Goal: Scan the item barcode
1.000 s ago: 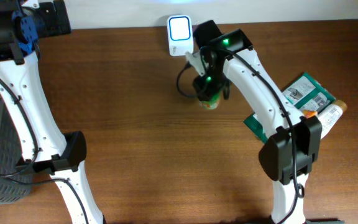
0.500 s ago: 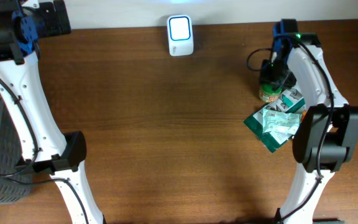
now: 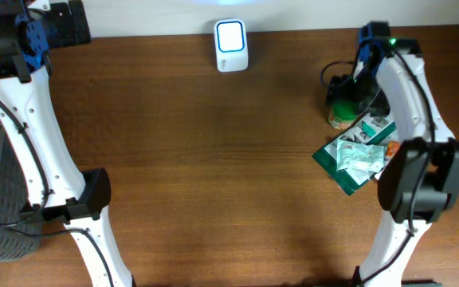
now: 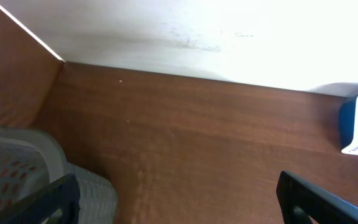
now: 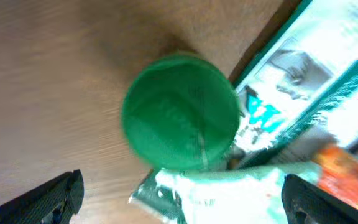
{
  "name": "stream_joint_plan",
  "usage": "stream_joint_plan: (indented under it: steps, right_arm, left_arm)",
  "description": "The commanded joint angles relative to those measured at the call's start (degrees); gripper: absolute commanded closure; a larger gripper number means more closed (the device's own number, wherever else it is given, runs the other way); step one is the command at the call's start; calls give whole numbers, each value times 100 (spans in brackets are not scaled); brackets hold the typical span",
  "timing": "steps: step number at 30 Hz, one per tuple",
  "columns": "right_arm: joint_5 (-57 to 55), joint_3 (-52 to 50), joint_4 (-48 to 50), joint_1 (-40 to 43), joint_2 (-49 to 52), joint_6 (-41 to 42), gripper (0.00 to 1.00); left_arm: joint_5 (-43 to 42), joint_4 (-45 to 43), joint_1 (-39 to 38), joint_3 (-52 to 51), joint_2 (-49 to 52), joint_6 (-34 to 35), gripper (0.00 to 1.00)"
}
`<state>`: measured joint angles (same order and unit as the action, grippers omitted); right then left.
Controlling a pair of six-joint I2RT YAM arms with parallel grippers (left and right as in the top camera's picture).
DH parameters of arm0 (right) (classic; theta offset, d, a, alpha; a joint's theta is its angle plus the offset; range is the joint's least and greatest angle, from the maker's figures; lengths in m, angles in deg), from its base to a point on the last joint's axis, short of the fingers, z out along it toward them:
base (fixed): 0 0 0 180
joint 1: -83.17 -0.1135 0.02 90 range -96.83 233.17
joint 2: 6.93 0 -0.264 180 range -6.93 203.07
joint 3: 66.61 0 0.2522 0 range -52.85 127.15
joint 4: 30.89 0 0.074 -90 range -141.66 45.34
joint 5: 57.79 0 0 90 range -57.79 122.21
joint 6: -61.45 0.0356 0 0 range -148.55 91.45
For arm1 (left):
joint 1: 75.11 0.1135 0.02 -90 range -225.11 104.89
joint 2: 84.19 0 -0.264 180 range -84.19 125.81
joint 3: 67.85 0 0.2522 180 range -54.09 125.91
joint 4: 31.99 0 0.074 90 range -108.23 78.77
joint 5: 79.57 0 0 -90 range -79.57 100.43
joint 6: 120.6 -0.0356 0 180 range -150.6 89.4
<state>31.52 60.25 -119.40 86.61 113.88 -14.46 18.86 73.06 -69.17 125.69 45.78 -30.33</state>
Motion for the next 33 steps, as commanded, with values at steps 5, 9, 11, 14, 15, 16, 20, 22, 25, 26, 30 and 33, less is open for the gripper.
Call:
stream_joint_plan:
  steps: [5, 9, 11, 14, 15, 16, 20, 22, 25, 26, 30, 33]
  right_arm:
    - [52, 1303, -1766, -420, -1878, -225, 2]
    - [70, 1296, -2247, -623, -2717, -225, 2]
    - [61, 1296, -2258, -627, -2979, -225, 2]
    - [120, 1296, -2258, -627, -3198, -223, 2]
    - [136, 1296, -2258, -627, -3246, -225, 2]
    - [142, 1296, -2258, -627, -3300, -225, 2]
    - [177, 1296, -2258, -691, -3652, -337, 2]
    - [164, 1292, -2258, -730, -3836, -496, 2]
    - [55, 1261, -2210, -723, -4103, -573, 2]
    - [-2, 1209, -2122, -723, -4214, -573, 2]
    - [-343, 356, -984, -723, -4946, -575, 2]
    - [-455, -1027, 505, -723, -5746, -581, 2]
  left_arm:
    - [44, 9, 13, -13, 28, 57, 1]
    - [44, 9, 13, -13, 28, 57, 1]
    - [44, 9, 13, -13, 28, 57, 1]
    - [44, 9, 13, -13, 28, 57, 1]
    - [44, 11, 13, -13, 28, 57, 1]
    - [42, 9, 13, -13, 28, 57, 1]
    - [44, 11, 13, -13, 28, 57, 1]
    - [44, 9, 13, -13, 28, 57, 1]
    - [44, 9, 13, -13, 28, 57, 1]
    - [44, 9, 13, -13, 28, 57, 1]
    - [44, 9, 13, -13, 28, 57, 1]
    - [44, 9, 13, -13, 28, 57, 1]
